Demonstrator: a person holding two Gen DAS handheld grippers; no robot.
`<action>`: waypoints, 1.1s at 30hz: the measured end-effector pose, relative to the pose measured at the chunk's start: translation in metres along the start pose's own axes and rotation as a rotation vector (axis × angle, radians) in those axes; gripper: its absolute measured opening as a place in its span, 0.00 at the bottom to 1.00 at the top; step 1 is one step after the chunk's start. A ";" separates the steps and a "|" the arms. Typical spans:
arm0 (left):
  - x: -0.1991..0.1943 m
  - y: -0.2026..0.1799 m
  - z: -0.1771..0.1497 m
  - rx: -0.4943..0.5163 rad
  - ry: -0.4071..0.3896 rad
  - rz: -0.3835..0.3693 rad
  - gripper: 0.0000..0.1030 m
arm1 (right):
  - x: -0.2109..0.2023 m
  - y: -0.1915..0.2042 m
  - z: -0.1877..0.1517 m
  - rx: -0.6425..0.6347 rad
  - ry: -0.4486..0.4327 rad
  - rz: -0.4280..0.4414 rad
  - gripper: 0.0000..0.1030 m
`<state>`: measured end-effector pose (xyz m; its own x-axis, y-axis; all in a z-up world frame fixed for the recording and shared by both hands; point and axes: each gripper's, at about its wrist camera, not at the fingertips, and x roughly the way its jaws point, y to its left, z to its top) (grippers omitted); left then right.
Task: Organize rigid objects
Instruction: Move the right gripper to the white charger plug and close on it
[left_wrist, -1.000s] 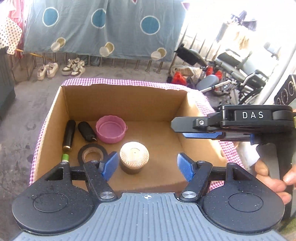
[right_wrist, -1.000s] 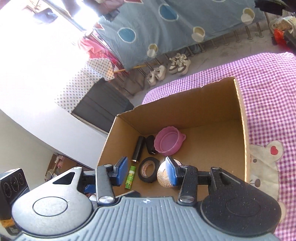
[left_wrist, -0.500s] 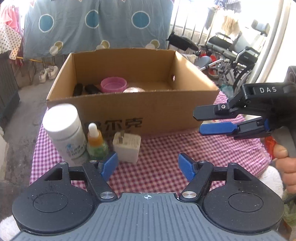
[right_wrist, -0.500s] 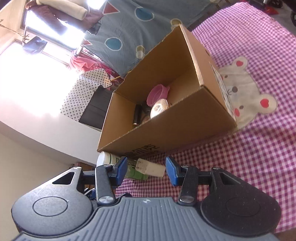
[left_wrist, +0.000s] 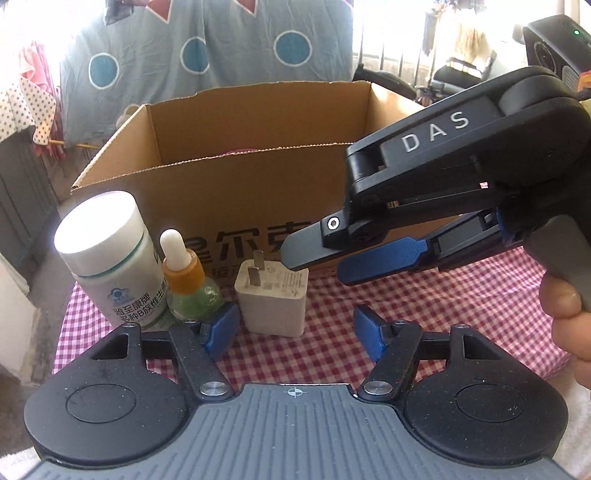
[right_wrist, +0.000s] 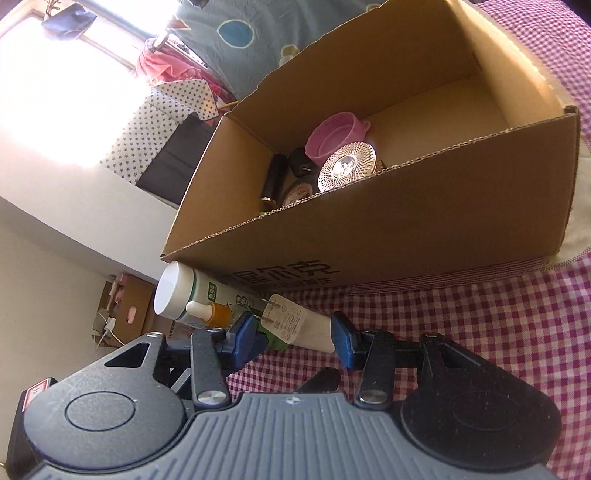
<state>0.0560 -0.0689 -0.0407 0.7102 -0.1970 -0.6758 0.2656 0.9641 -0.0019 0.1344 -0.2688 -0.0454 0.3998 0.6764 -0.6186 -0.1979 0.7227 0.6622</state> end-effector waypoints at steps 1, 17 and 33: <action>0.001 0.000 -0.002 0.002 -0.002 0.003 0.66 | 0.003 -0.001 0.001 0.000 0.006 -0.003 0.46; 0.008 -0.013 -0.006 0.048 -0.023 0.004 0.68 | 0.010 -0.014 0.001 0.042 0.037 -0.005 0.38; 0.006 -0.040 -0.007 0.098 -0.012 -0.011 0.68 | -0.030 -0.051 -0.008 0.158 -0.042 0.006 0.39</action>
<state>0.0447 -0.1076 -0.0494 0.7144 -0.2099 -0.6675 0.3352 0.9400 0.0631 0.1250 -0.3247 -0.0642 0.4367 0.6717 -0.5984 -0.0583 0.6849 0.7263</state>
